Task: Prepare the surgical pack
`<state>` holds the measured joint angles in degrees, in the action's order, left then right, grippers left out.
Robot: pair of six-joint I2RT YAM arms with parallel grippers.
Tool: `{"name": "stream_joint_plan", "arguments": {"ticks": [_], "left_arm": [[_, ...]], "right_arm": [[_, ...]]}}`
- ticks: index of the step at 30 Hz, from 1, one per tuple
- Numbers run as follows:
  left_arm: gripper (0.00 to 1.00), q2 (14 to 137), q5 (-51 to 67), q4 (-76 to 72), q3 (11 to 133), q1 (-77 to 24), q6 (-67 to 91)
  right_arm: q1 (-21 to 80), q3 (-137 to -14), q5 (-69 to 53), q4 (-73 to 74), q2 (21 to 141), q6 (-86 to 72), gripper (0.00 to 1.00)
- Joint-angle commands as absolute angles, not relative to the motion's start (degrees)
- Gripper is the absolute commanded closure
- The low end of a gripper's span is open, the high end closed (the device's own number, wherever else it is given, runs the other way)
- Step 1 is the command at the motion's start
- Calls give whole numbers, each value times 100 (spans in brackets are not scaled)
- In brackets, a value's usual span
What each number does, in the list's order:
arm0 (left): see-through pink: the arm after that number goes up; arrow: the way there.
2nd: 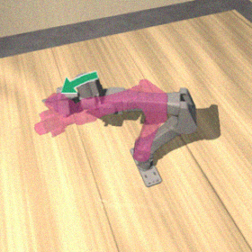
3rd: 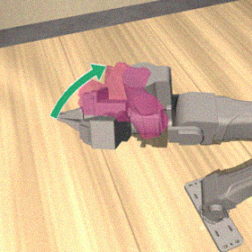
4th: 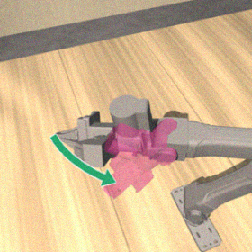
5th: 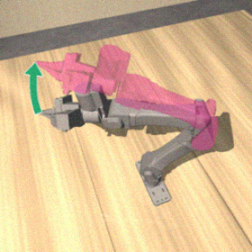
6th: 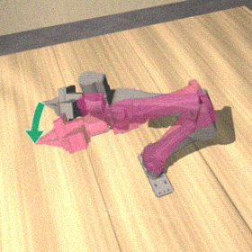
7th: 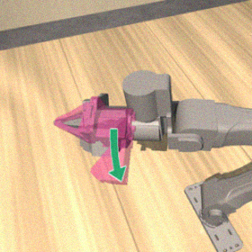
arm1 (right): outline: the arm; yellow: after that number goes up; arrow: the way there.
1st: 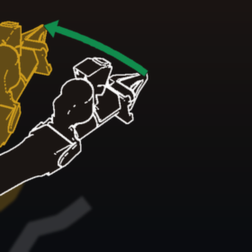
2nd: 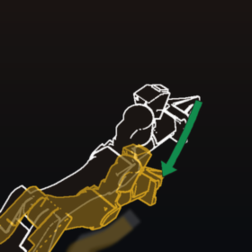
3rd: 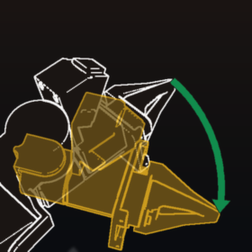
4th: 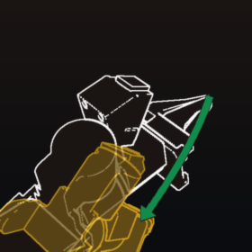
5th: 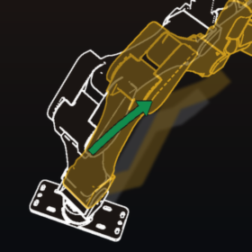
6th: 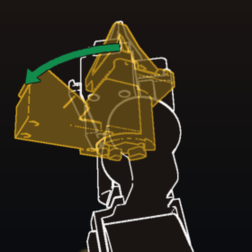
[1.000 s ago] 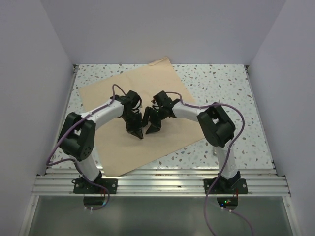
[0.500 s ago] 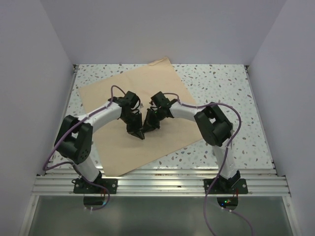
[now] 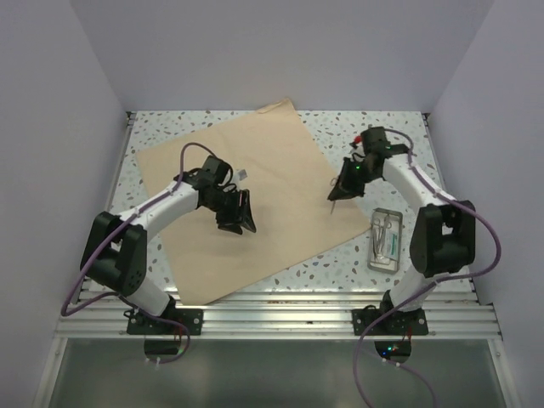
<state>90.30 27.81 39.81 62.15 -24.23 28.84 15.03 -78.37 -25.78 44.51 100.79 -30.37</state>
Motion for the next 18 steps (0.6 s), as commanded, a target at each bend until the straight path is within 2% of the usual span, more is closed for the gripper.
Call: {"name": "stream_joint_plan", "arguments": {"ticks": [1,7,18], "left_arm": [[46,8930,3085,3464,5881,-2399,2558],[49,9026,3436,2971,5388,-2294,2689],[51,8807,3516,2865,5309,-2022,2496]], "right_arm": [[617,-7375,-2286,5624,9415,-2014,100],[-263,-6971,-1610,6354,9018,-1495,100],[-888,-6584,-1248,6434,9325,-1275,100]]}}
